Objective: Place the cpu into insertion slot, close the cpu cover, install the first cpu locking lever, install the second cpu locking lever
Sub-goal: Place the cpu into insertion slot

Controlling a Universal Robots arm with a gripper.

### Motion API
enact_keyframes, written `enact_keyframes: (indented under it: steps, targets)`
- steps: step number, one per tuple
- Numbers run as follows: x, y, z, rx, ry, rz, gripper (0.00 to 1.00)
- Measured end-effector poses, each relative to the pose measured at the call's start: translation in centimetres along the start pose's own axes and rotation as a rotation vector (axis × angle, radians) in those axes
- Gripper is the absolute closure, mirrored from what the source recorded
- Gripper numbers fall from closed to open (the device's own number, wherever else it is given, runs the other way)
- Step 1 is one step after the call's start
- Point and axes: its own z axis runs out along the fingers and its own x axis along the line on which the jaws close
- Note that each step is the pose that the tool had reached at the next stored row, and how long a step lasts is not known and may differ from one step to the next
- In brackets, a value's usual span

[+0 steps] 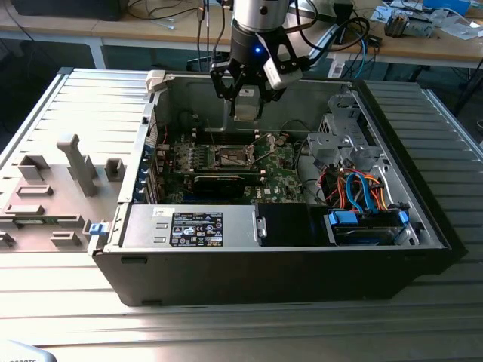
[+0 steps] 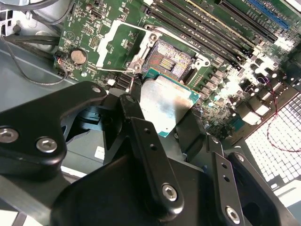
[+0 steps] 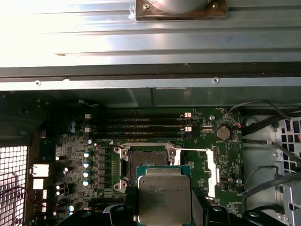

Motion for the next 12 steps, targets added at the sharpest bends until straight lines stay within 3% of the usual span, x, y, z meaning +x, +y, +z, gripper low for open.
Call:
enact_keyframes:
  steps: [12]
  targets:
    - [0.06,-0.02,0.27,0.0,0.0001,0.0,0.46]
